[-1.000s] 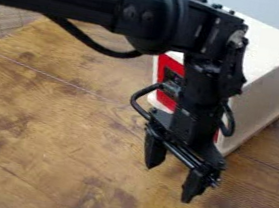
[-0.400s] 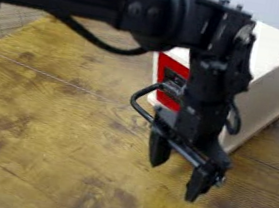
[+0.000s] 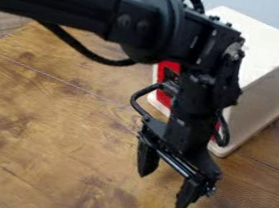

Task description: Close the drawer

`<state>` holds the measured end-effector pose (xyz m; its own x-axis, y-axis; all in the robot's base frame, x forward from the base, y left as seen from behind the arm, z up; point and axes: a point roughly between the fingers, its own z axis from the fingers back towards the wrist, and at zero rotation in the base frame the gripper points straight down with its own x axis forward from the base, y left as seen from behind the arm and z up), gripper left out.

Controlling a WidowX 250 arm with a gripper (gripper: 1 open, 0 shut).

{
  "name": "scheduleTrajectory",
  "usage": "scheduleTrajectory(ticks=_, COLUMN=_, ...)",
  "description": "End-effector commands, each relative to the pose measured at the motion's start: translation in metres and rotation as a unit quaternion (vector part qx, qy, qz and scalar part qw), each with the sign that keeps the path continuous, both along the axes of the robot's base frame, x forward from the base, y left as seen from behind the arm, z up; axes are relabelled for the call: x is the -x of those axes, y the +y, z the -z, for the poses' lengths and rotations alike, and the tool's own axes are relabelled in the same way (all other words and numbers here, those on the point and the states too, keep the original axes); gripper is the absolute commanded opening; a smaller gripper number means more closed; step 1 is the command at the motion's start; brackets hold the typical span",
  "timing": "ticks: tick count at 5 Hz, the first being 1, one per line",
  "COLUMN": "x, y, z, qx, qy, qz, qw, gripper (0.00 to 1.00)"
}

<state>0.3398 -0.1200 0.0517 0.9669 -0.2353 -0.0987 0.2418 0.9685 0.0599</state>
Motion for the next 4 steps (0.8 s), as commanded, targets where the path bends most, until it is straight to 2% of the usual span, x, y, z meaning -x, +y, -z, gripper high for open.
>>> scheduleTrajectory(ticks=1, x=-0.013, y=-0.004, z=-0.047, qx=0.015, qy=-0.065, qz=-0.016, qw=0.9976, gripper=1.0)
scheduleTrajectory(ticks=2, x=-0.02, y=-0.006, z=-0.053, qx=0.017, qy=-0.071, qz=0.025, qw=0.997, gripper=1.0)
scheduleTrajectory(ticks=4, x=-0.026, y=-0.009, z=-0.042, qx=0.018, qy=-0.077, qz=0.019, qw=0.9967, gripper=1.0)
